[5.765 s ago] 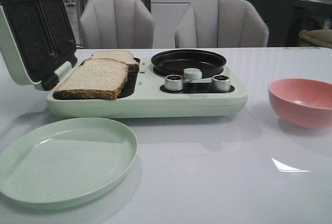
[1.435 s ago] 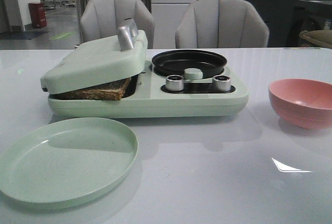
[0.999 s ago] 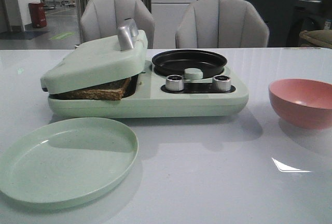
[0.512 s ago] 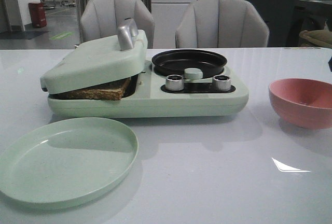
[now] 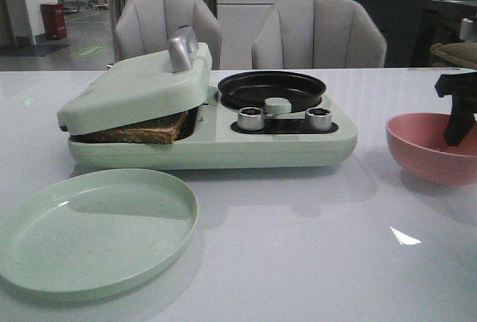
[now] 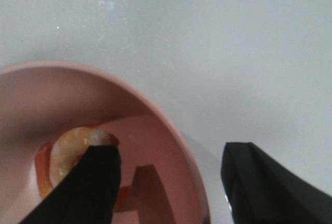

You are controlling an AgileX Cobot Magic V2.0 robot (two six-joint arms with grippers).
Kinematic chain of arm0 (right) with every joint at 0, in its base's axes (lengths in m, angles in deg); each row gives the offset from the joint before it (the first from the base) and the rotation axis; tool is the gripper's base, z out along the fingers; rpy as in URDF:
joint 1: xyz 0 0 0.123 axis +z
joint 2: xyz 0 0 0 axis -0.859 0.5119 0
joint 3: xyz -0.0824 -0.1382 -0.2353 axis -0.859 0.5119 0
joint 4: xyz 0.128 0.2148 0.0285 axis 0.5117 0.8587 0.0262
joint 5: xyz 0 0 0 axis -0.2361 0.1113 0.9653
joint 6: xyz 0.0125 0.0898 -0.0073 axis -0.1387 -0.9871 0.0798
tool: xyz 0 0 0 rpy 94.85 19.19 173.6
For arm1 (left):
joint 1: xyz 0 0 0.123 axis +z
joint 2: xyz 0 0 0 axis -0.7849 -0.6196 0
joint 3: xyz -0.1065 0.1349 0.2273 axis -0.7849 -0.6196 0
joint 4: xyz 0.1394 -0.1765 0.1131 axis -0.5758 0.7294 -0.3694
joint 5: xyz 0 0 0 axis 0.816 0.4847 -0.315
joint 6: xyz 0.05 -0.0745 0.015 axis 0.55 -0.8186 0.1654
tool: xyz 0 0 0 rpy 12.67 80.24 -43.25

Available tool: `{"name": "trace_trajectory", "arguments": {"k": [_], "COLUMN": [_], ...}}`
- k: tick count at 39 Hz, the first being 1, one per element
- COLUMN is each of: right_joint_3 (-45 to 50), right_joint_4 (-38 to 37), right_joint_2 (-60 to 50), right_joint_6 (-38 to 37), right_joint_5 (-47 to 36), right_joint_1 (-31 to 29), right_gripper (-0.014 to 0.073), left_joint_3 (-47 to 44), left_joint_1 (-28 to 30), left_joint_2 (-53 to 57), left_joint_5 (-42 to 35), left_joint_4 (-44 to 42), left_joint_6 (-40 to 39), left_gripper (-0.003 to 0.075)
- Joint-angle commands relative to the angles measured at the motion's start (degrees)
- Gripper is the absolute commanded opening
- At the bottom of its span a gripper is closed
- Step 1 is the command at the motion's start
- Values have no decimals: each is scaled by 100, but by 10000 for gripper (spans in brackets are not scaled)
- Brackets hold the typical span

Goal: Make breakfast with bread and shrimp
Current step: 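Grasp the rim of the pink bowl with the right gripper, then lift the pink bowl over the frying pan and tip the shrimp in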

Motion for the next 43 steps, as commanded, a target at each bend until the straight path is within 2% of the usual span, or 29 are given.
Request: {"name": "trace_trajectory", "arguments": {"k": [1, 7, 13, 19, 24, 33, 43], "right_joint_3": [-228, -343, -777, -1098, -1195, -1195, -1183], "right_joint_4": [21, 21, 21, 184, 761, 1794, 1822], "right_joint_2": [-169, -177, -267, -555, -862, -1233, -1083], "right_joint_6": [90, 90, 105, 105, 383, 1544, 1883], "right_joint_5": [-158, 25, 760, 792, 235, -1363, -3725], "right_joint_1": [-26, -26, -26, -21, 27, 504, 1569], "right_gripper": [419, 125, 152, 151, 151, 151, 151], "left_joint_3": [142, 142, 142, 142, 142, 142, 142], "left_joint_1": [-46, -46, -46, -46, -46, -46, -46], "left_joint_2": [-56, -56, -56, -56, -56, -56, -56], "left_joint_5": [-458, -458, -458, -468, -468, -468, -468], "left_joint_4": [82, 82, 82, 82, 82, 82, 82], "left_joint_6": [-62, -62, -62, -62, -62, -62, -62], "left_gripper": [114, 114, 114, 114, 114, 113, 114]}}
